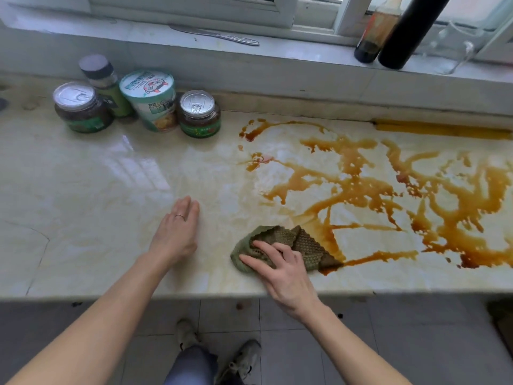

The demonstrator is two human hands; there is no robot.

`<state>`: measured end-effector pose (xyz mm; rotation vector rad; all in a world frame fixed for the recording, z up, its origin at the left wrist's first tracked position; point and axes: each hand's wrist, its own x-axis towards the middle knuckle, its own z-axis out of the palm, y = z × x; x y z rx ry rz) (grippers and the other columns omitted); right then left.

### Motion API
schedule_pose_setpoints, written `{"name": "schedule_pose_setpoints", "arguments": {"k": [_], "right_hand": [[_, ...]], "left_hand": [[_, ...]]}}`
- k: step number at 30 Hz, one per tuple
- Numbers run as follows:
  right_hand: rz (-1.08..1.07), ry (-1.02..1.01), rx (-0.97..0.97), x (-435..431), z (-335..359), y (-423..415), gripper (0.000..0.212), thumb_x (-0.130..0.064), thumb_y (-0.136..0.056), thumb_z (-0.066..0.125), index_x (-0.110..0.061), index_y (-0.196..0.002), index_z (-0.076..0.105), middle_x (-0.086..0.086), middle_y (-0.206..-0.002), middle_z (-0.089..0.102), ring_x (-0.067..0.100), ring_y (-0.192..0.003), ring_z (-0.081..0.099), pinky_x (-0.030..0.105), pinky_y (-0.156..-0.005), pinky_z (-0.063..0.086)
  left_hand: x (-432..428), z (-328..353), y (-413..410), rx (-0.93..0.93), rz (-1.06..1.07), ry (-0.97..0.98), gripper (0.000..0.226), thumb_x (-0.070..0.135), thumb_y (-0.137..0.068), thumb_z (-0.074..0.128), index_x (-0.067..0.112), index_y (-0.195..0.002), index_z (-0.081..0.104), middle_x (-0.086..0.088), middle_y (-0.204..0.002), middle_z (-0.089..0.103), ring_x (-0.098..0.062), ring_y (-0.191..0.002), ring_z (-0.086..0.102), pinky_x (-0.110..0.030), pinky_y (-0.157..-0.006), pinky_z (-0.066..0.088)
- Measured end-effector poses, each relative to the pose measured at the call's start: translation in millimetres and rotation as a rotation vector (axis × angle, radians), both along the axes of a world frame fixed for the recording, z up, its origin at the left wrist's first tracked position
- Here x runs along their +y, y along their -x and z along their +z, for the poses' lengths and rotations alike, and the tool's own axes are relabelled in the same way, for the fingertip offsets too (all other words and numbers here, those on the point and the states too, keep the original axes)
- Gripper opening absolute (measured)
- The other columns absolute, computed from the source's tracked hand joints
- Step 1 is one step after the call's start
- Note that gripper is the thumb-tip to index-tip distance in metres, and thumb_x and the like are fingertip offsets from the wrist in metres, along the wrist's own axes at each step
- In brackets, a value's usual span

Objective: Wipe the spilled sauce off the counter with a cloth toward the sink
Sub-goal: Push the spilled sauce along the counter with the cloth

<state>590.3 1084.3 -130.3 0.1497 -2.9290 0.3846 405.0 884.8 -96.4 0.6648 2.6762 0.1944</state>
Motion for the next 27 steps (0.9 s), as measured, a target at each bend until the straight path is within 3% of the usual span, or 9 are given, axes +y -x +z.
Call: {"name": "schedule_pose_setpoints", "arguments": {"k": [3,6,12,17,23,27], "right_hand": [[-0.115,-0.029,-0.022,40,3,13,0.049,-0.027,-0.088,0.05,-0.043,-0.134,0.052,-0.003,-0.141,0.05,0.025,-0.109,0.047,0.037,-0.075,0.042],[-0.292,0.065,-0.032,47,10,24,0.044,-0.033,-0.09,0.045,-0.041,-0.131,0.056,-0.003,-0.139,0.05,0.024,-0.108,0.045,0.035,-0.073,0.034],[0.016,-0.024,-0.038,21,5,0,0.048,-0.026,-0.087,0.054,-0.036,-0.134,0.053,-0.001,-0.14,0.05,0.025,-0.108,0.048,0.037,-0.074,0.041],[-0.292,0.027,-0.124,46,18,31,0.047,-0.036,-0.088,0.043,-0.036,-0.135,0.051,0.0,-0.138,0.047,0.026,-0.112,0.043,0.04,-0.076,0.041],[-0.072,-0.039,-0.16,17,13,28,0.053,-0.027,-0.085,0.045,-0.035,-0.138,0.046,0.002,-0.141,0.045,0.026,-0.112,0.043,0.04,-0.076,0.042],[-0.356,-0.009,-0.22,58,22,67,0.05,-0.022,-0.096,0.043,-0.036,-0.143,0.04,0.003,-0.148,0.035,0.027,-0.121,0.034,0.042,-0.087,0.035]], "left_hand": [[-1,1,2,-0.014,-0.004,0.006,0.07,0.005,-0.09,0.035,0.012,-0.152,0.001,-0.009,-0.159,-0.008,-0.023,-0.147,-0.004,-0.033,-0.12,0.008],[-1,2,1,-0.026,-0.001,0.014,0.071,0.004,-0.09,0.035,0.012,-0.151,0.0,-0.009,-0.159,-0.009,-0.022,-0.147,-0.005,-0.033,-0.12,0.008],[-3,-1,3,-0.04,0.0,-0.001,0.074,0.002,-0.087,0.035,0.013,-0.151,0.001,-0.007,-0.159,-0.01,-0.021,-0.147,-0.006,-0.035,-0.12,0.009],[0,2,4,-0.063,0.006,0.015,0.072,0.002,-0.089,0.033,0.013,-0.151,-0.001,-0.006,-0.159,-0.013,-0.021,-0.147,-0.008,-0.035,-0.12,0.008],[4,3,-3,-0.091,0.034,0.042,0.079,0.002,-0.085,0.035,0.013,-0.151,-0.008,-0.005,-0.157,-0.019,-0.02,-0.146,-0.015,-0.038,-0.12,0.004],[4,6,-3,-0.103,0.052,0.032,0.078,0.002,-0.086,0.031,0.014,-0.151,-0.009,-0.004,-0.157,-0.021,-0.018,-0.145,-0.016,-0.038,-0.12,0.003]]}}
